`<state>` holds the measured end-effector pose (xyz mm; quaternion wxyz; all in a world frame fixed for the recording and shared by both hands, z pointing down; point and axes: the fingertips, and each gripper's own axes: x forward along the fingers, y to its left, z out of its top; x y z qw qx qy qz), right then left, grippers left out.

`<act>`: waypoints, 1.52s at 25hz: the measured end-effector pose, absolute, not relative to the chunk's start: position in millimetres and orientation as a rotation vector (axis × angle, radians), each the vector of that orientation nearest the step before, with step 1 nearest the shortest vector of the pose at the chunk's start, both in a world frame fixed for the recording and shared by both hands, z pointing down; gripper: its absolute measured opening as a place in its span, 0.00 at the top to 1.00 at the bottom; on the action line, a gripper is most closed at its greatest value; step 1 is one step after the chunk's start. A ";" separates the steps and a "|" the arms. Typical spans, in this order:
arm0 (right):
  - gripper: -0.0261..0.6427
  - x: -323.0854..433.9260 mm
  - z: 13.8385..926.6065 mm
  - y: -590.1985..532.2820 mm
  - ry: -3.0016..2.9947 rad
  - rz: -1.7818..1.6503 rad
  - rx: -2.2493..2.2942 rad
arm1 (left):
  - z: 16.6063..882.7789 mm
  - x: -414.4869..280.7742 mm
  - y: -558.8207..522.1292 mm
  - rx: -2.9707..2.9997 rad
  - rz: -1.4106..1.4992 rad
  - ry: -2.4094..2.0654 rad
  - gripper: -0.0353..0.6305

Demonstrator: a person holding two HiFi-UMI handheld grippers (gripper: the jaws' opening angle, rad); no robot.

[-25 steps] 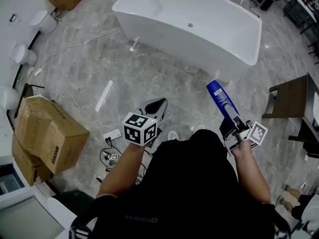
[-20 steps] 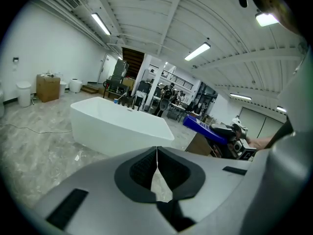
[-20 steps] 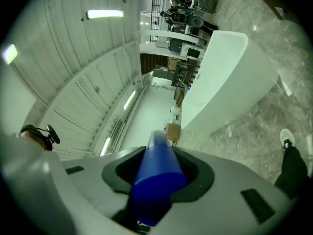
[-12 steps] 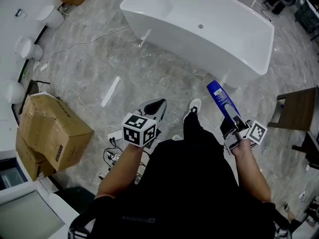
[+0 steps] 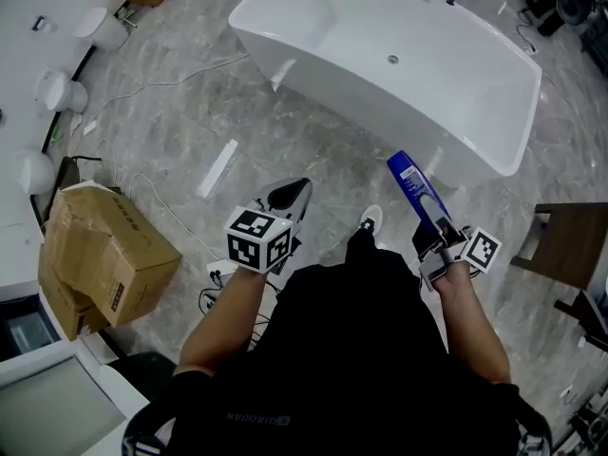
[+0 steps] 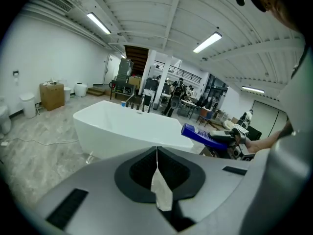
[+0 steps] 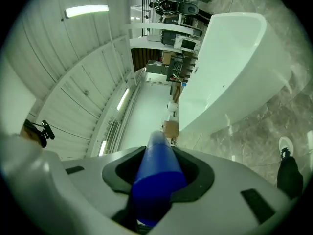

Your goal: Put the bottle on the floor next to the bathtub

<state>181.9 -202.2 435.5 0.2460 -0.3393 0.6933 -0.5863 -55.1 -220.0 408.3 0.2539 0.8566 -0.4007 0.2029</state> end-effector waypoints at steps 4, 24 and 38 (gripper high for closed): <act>0.72 196.2 448.1 -247.5 1.927 -1.608 -0.934 | 409.2 -36.7 -267.7 2.331 0.571 -1.095 0.92; 0.72 163.2 521.5 -353.4 2.027 -1.761 -1.148 | 454.2 -75.2 -385.5 2.271 0.713 -1.013 0.92; 0.71 84.6 685.6 -340.1 1.895 -2.031 -1.738 | 595.9 -134.4 -420.7 2.370 1.097 -0.523 0.92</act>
